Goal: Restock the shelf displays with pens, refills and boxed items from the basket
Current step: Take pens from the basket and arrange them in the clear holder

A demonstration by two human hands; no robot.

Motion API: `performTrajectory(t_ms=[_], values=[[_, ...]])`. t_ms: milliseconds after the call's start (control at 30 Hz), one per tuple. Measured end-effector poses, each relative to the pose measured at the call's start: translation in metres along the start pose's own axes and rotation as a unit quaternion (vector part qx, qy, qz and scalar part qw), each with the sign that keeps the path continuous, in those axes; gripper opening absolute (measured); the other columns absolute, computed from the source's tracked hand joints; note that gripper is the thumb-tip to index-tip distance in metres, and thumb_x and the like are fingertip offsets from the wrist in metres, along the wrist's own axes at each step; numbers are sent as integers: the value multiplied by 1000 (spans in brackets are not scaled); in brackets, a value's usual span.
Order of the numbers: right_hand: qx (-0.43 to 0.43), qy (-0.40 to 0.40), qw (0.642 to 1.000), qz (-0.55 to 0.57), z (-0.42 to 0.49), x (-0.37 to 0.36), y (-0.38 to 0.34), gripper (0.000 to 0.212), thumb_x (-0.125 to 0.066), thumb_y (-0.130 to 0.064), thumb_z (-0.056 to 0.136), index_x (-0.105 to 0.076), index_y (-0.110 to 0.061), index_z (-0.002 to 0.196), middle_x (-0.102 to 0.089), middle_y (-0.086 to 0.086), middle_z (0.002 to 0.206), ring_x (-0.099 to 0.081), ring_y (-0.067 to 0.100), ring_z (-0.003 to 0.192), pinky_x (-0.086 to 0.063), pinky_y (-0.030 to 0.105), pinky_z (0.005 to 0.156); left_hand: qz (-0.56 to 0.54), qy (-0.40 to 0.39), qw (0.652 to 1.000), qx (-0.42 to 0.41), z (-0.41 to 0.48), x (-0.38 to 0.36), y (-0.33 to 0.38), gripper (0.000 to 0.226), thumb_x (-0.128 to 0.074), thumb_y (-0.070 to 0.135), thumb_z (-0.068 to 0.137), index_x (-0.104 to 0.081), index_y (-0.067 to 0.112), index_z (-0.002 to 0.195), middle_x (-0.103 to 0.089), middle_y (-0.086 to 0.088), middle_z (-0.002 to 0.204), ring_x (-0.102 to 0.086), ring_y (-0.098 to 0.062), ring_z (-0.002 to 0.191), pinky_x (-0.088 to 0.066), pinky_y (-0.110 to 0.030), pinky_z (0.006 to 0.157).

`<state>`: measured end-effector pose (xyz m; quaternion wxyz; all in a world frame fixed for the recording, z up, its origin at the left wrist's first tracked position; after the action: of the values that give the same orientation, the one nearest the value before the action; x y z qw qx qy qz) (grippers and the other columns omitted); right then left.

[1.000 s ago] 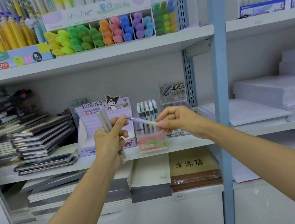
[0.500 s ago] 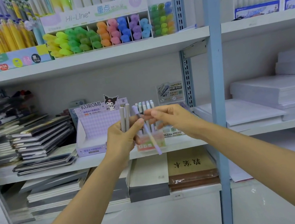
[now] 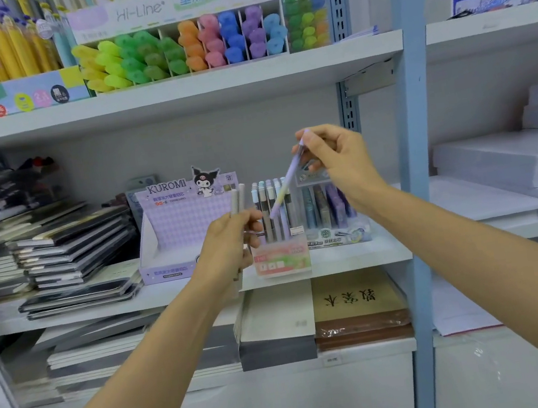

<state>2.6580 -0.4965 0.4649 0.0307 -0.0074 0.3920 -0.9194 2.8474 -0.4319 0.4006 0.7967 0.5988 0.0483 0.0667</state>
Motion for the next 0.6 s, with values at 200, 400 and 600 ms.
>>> performTrajectory(t_ms=[200,400,600], values=[[31,52,995,-73,7,0,25,19,-52,-14,99,-66,-3,106,-70,10,91,-66,7,81,-52,16,73,30,-52,997,-52,3,5,-18,28,-40,33,104,-64,18,101,-56,1,57,-56,-11,53,-50,-21,51],[31,-1,980,-197,-3,-15,52,19,-54,-17,98,-69,-9,106,-71,1,90,-68,13,87,-56,31,87,13,-85,996,-25,7,6,-31,30,-44,35,102,-62,13,109,-28,11,53,-23,-7,45,-25,-17,39],[35,-61,966,-248,4,-15,49,18,-54,-18,98,-69,-9,103,-72,0,88,-69,9,83,-56,29,86,10,-89,996,-4,12,4,-40,28,-44,33,102,-59,11,111,-33,12,51,-26,-5,42,-25,-16,38]])
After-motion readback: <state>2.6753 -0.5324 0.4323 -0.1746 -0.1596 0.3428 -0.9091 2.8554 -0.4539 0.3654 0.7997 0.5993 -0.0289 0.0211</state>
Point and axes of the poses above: each hand's wrist, its own z-axis towards the middle knuckle, its own x-axis out of the back of the hand, y = z × x, the point moved 4 cm from there along z, towards the middle knuckle
